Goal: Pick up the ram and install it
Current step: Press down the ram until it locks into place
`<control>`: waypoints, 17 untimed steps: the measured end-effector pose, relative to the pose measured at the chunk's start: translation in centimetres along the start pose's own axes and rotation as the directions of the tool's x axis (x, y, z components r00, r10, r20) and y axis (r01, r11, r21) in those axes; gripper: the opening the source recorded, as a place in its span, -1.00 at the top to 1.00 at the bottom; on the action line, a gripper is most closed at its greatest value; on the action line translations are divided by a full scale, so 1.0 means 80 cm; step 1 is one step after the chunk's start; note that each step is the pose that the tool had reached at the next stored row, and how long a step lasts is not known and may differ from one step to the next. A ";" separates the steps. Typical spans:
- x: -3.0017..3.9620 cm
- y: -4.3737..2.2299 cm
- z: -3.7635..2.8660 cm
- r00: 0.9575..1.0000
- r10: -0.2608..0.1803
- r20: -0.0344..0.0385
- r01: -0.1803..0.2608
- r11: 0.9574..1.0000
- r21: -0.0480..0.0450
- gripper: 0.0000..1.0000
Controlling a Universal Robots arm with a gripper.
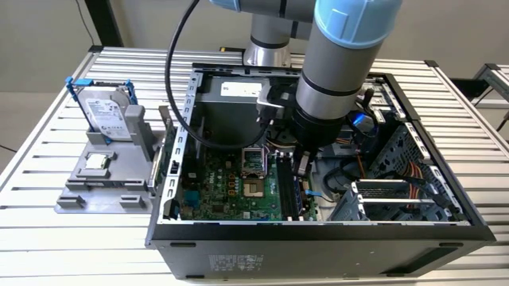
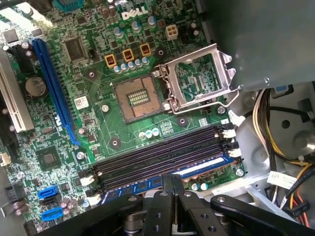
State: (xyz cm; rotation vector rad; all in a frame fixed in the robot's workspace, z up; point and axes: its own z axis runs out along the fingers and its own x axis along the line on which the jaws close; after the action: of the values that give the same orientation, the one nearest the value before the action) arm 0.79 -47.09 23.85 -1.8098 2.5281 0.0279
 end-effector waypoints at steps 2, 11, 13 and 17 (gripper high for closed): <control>0.0000 0.0000 0.0000 1.000 -0.016 0.000 0.016 1.000 -0.001 1.00; 0.0000 0.0000 0.0000 0.996 -0.085 0.001 0.085 0.996 -0.003 1.00; 0.0000 0.0000 0.0000 0.995 -0.100 0.001 0.100 0.995 -0.004 1.00; 0.0000 0.0000 0.0000 0.991 -0.131 0.001 0.131 0.991 -0.005 1.00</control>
State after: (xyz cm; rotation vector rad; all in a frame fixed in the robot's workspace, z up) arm 0.79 -47.09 23.84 -1.9724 2.4048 0.0313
